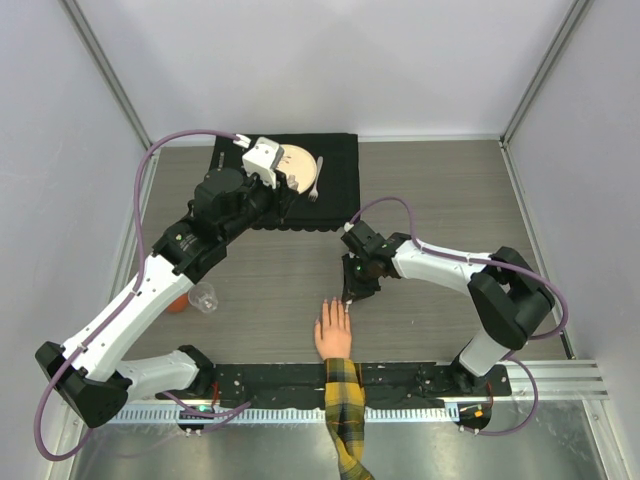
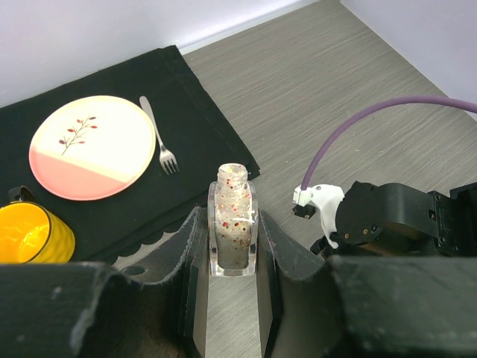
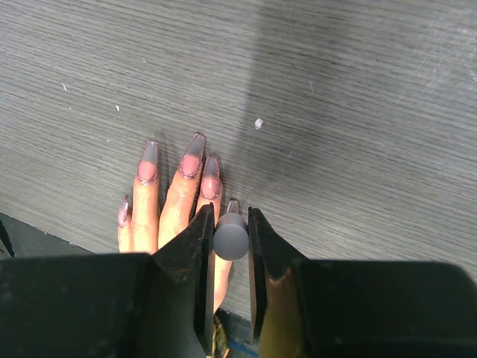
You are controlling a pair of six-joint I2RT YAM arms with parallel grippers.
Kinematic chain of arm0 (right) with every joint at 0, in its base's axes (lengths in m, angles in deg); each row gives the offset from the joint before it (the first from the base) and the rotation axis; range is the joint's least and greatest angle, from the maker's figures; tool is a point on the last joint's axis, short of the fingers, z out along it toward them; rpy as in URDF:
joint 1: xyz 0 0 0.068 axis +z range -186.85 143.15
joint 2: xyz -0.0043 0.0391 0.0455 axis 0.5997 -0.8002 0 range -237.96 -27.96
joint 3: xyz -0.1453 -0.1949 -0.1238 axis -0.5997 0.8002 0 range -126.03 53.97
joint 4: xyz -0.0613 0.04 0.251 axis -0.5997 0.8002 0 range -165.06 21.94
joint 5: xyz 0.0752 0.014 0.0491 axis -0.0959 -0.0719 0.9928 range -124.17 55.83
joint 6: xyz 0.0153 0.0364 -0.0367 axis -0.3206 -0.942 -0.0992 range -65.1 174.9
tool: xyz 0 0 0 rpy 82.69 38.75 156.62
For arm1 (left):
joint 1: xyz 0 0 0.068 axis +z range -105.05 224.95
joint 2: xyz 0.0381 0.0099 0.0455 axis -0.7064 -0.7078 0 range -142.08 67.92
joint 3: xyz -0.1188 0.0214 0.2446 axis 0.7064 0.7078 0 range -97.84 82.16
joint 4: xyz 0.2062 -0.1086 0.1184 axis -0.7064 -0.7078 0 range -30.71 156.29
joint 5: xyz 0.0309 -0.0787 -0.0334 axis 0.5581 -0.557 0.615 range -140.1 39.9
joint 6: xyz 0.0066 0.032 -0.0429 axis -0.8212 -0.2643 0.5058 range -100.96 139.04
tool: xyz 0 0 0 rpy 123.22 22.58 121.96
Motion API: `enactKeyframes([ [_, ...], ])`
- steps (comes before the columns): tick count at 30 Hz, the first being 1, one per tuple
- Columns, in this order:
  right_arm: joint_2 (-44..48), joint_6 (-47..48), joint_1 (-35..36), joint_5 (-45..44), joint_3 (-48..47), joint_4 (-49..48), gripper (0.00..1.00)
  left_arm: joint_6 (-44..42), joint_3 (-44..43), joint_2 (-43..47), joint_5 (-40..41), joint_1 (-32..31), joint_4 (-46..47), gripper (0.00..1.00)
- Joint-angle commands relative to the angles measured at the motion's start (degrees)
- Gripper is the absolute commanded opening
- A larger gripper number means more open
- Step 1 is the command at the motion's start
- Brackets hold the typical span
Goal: Paint the nails
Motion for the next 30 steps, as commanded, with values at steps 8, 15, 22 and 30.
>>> enactKeyframes([
  [8, -0.7, 0.3, -0.1, -0.1, -0.9, -1.1, 0.01, -0.9, -2.5, 0.4, -0.2, -0.2, 4.3, 0.00],
  [15, -1.5, 0.6, -0.6, -0.4, -2.0, -1.1, 0.01, -1.4, -2.9, 0.1, -0.1, -0.2, 4.1, 0.00],
  [22, -1.3, 1.0, -0.8, -0.7, -2.9, -1.2, 0.01, -2.0, -3.0, -0.2, 0.0, -0.2, 4.2, 0.00],
  [30, -1.7, 1.2, -0.9, 0.0, -3.3, -1.5, 0.01, -2.0, -2.9, -0.1, 0.1, -0.2, 4.2, 0.00],
])
